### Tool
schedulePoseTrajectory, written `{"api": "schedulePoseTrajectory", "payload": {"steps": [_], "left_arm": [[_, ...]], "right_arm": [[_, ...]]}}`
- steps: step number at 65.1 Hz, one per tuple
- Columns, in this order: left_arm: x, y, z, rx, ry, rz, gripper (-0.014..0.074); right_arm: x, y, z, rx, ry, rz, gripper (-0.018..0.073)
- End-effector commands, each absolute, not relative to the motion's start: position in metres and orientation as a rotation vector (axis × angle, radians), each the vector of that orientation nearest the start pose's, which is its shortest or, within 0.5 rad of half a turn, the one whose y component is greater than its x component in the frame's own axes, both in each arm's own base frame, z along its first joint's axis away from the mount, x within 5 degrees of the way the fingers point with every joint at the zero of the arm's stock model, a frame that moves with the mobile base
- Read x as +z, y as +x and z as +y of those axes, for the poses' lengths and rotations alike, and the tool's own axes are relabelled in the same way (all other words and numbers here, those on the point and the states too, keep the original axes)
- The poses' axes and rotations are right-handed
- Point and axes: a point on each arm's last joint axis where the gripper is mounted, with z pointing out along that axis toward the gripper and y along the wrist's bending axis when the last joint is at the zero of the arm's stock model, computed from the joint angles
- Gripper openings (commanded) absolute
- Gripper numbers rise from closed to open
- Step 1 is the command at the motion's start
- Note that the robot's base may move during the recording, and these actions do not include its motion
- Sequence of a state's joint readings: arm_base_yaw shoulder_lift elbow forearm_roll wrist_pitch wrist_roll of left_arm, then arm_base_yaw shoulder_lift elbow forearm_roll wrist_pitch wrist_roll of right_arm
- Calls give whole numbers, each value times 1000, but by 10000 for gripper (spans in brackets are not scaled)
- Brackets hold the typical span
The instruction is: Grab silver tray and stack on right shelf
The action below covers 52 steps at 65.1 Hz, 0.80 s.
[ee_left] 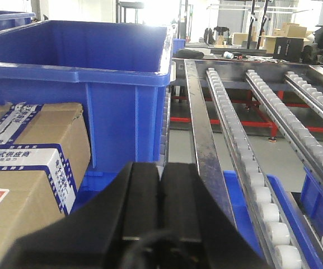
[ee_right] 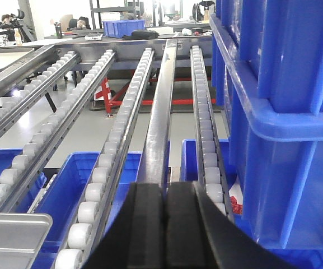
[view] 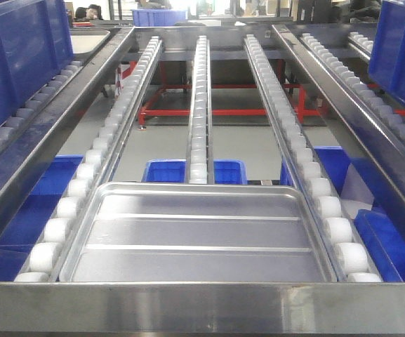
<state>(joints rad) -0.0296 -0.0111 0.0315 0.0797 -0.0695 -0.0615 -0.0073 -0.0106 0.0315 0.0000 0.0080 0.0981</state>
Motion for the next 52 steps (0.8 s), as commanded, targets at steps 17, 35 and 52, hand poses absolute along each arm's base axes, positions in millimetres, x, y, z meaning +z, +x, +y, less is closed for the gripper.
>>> {"api": "schedulePoseTrajectory", "payload": {"steps": [17,35,52], "left_arm": [[210,55,-3,-31,44,1352,-82],[210,55,-3,-30,45,1352,-82],[210,55,-3,-30,45,1358,-82]], "right_arm": [[212,54,-1,64,74,1400,49],[212,54,-1,64,74,1400,49],[212,54,-1,64,74,1401,49]]}}
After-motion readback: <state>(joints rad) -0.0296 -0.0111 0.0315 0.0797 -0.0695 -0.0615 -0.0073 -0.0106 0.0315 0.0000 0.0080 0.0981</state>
